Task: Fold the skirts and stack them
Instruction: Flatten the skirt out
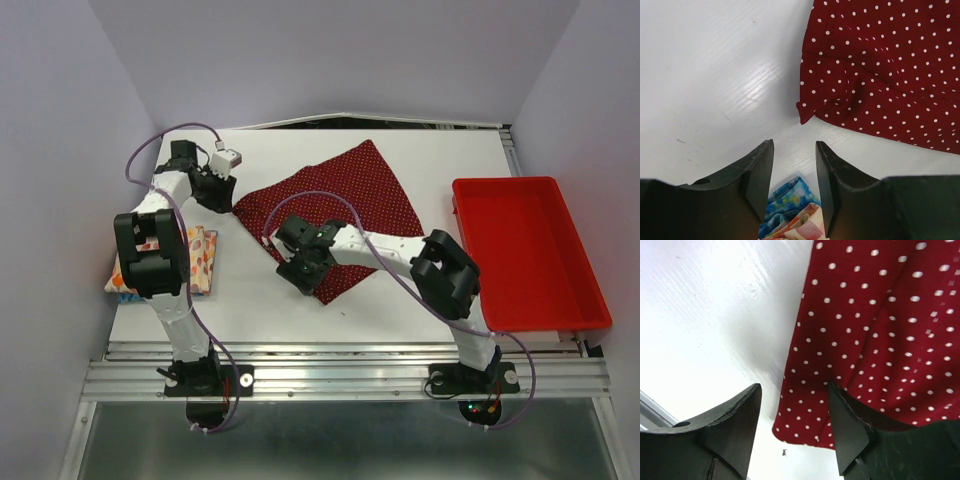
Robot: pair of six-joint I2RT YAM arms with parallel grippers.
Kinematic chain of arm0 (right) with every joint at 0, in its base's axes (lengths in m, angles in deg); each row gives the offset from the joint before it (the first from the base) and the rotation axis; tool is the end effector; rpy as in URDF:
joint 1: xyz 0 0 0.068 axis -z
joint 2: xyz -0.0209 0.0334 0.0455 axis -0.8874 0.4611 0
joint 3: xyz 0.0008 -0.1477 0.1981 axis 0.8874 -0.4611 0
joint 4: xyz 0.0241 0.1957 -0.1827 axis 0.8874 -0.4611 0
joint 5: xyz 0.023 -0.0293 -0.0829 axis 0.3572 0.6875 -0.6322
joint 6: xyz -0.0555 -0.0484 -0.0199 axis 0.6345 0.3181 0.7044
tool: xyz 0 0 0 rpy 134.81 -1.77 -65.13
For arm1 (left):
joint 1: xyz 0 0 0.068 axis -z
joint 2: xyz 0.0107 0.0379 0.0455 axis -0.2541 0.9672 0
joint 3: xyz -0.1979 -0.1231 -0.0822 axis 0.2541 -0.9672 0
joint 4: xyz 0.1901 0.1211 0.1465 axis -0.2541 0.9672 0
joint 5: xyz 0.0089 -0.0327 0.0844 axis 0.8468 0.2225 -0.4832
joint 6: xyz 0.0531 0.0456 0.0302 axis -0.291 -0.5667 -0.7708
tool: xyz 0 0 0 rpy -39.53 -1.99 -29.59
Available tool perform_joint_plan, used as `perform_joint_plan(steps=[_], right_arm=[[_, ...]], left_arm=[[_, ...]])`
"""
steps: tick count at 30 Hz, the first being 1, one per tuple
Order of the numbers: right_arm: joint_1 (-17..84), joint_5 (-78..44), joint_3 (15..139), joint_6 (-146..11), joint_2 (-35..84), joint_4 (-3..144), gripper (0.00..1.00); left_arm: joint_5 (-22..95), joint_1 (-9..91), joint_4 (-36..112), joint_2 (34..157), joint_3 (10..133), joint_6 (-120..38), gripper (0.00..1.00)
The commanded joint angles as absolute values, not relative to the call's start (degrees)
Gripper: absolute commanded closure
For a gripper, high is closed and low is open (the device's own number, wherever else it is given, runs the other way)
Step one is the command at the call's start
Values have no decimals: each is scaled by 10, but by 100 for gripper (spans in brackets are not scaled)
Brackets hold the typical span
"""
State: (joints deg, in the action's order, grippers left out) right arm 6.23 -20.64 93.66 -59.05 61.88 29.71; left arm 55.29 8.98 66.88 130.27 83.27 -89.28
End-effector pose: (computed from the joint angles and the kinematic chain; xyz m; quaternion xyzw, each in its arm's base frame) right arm 0.2396 0.3677 0.1360 -0.4793 0.8555 0.1191 0.1557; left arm 0.4351 0.0144 0.1747 0.3187 0.8679 -0.0934 0.3694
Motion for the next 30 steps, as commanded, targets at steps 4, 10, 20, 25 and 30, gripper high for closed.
perform_joint_plan(steps=[4, 10, 20, 25, 30], right_arm=[[42, -256, 984, -595, 661, 309, 41], [42, -273, 981, -598, 678, 323, 86], [42, -276, 979, -595, 646, 322, 99], [42, -274, 975, -600, 642, 322, 99], [47, -265, 979, -603, 637, 322, 99]], left_arm=[[573, 90, 658, 1277, 804, -873, 50], [563, 100, 655, 1282, 793, -892, 50], [569, 110, 636, 1341, 843, -866, 69], [574, 111, 643, 1350, 842, -868, 72], [568, 110, 633, 1358, 839, -868, 77]])
